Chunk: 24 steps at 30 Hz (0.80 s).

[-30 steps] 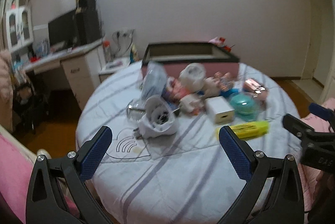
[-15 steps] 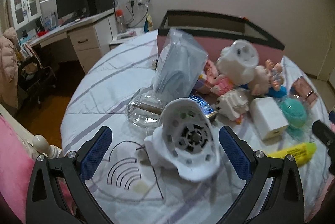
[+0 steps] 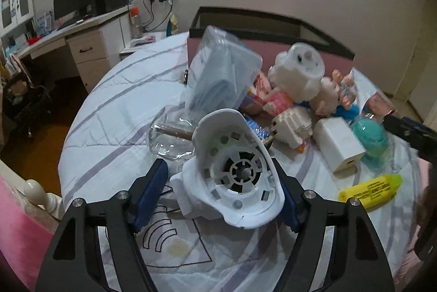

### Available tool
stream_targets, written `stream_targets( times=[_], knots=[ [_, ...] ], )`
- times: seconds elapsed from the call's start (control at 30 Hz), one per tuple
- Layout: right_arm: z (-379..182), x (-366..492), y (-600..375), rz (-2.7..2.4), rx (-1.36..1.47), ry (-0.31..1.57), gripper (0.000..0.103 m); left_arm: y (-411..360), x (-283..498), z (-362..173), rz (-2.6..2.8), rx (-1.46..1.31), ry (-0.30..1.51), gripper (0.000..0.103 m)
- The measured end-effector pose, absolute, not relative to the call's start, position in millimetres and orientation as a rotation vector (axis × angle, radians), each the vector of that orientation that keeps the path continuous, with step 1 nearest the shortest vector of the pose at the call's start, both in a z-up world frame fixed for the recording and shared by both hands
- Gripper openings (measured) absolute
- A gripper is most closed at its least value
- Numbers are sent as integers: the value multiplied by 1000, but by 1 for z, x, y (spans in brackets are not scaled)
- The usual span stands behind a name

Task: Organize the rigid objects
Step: 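Grasp the copper cup with the right tool while the left tool grasps the white dryer nozzle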

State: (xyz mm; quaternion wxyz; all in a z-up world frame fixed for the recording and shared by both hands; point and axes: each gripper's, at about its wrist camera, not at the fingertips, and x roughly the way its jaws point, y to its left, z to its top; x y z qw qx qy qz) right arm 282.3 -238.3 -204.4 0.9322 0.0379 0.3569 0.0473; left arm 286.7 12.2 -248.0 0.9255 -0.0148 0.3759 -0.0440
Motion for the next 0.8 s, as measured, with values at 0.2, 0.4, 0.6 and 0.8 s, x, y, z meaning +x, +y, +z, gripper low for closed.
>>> stream_targets(
  times=[0.2,0.4,0.6,0.8],
  knots=[
    [-205,302,-246,112,90,761,97,14,281,-243,-114,-24,762,75],
    [-209,320,-246,163,100,811,54,13,273,-236,-152,5,747,74],
    [-219,323,-250,183,107,838,47,14,276,-239,-167,-18,755,74],
    [-215,310,-246,164,54,809,47,17,272,-232,-177,-36,730,74]
  ],
)
